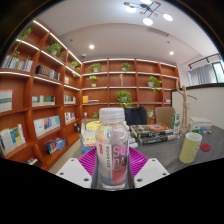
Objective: Pour water
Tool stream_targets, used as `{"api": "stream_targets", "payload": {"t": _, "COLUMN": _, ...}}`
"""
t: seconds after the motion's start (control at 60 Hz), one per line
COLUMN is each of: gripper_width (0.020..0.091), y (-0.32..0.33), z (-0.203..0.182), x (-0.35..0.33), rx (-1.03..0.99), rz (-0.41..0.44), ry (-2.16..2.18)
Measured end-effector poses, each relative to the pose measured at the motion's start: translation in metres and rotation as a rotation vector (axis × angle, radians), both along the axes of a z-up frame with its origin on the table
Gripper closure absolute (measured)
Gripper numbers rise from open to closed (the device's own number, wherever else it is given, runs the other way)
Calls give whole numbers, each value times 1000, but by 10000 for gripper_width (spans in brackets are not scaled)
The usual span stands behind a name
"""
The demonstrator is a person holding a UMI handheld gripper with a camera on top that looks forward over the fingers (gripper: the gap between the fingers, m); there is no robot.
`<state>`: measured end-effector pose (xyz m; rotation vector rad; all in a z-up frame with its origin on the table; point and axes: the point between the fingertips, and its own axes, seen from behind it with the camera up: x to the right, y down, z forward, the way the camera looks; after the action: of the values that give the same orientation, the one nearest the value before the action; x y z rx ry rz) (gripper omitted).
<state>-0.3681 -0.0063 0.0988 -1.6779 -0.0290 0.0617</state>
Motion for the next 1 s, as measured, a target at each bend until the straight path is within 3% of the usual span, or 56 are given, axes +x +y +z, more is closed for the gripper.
{"api": "stream_targets", "payload": {"t": 0.15, "gripper_width": 782, "y": -7, "z": 1, "x": 11, "rx": -10, "rz": 17, "ry": -35}}
{"api": "stream_targets", "payload": {"t": 0.25, "gripper_width": 785, "y": -2, "z": -1, "x": 3, "rx": -21, "rz": 22, "ry": -15}}
{"api": "stream_targets", "payload": {"t": 0.417, "gripper_width": 784, "y": 4, "z": 3, "x": 54, "rx": -56, "rz": -2, "ry": 194}}
{"api": "stream_targets", "payload": {"t": 0.767, "gripper_width": 783, "y": 37, "z": 44, "x": 159, "rx": -8, "rz": -75, "ry": 1157}}
{"api": "stream_targets", "payload": {"t": 1.0, "gripper_width": 785, "y": 46, "z": 70, "x": 193, "rx": 35, "rz": -61, "ry": 1707}}
